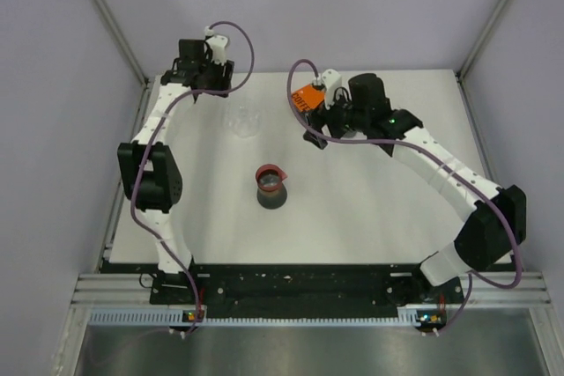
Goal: Place the coffee filter in the dripper
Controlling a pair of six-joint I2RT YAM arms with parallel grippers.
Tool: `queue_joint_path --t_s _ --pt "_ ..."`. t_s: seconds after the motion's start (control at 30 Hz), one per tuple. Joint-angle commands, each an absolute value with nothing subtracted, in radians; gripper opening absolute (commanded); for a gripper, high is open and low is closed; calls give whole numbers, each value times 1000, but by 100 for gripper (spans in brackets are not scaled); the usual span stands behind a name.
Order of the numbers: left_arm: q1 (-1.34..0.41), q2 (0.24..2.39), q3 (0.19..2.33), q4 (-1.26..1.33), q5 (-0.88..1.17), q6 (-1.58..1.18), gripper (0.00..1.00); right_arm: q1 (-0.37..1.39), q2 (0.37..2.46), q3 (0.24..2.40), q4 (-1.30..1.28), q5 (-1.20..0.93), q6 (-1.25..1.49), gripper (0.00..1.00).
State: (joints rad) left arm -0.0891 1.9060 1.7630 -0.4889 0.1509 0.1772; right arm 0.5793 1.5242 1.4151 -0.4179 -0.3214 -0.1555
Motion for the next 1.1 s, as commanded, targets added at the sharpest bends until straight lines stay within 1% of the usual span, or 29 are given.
queue_joint_path --t_s 0.0,0.13,0.27,0.37,0.6,0.77,0.83,0.9,1.07 --pt "-106 2075 2021 -595 185 306 65 534 1476 1338 -354 -391 -69 79" --pt "-126 2177 2137 -663 262 411 66 509 1470 1298 -354 -399 -61 79" --pt "-127 2204 2140 -712 382 482 67 505 1470 1284 -354 -406 -61 79" --pt "-127 2214 2120 -732 416 515 66 502 1473 1284 -353 -414 -63 79" --pt "-127 2279 2137 -660 309 483 64 502 1488 1298 -354 -437 -61 79" --pt "-129 2299 2140 -627 276 503 64 503 1486 1287 -354 -448 -64 79" --pt "-129 2312 2143 -623 256 505 62 502 1488 1284 -353 -448 -64 79" --pt "-129 2318 2141 -618 241 499 51 502 1493 1285 -354 -453 -61 79" --pt "-130 2306 2122 -629 247 473 6 502 1497 1296 -353 -466 -52 79"
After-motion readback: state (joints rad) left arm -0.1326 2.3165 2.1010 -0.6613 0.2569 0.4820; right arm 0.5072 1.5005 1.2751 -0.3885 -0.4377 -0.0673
